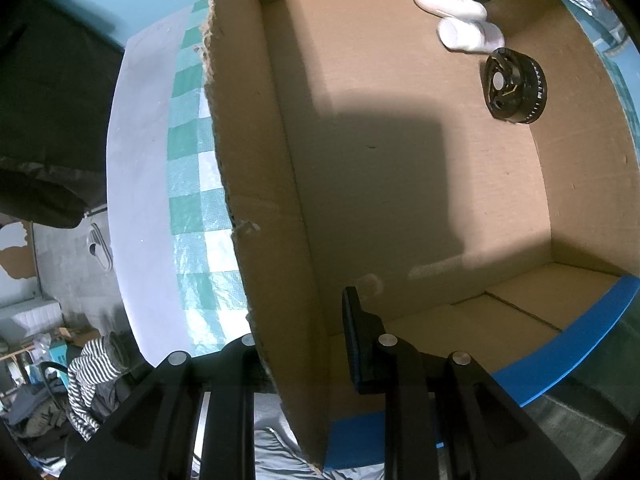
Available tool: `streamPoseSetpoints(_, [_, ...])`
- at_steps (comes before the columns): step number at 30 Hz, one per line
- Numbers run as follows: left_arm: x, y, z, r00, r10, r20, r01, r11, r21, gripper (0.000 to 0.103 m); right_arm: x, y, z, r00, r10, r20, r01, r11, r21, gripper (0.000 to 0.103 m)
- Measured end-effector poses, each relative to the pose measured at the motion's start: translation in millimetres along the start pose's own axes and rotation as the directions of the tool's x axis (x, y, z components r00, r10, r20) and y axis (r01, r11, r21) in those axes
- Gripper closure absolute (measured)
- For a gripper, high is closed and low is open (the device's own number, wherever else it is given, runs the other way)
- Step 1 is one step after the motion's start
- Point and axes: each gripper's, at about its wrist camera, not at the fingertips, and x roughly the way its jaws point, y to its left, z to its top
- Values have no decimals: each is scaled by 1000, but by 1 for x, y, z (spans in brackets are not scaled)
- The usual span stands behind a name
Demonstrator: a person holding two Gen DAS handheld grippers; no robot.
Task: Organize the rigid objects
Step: 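Carry the pill bottle into the box with the right gripper and release it, then move the right gripper to the teal metal canister and grasp it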
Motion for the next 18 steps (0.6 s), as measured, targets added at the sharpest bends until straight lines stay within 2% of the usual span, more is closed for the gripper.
streamPoseSetpoints(18, [-1, 0, 1, 1000, 0, -2, 0, 1000, 5, 82, -47, -12, -12, 998, 2, 60, -4, 999, 41, 42])
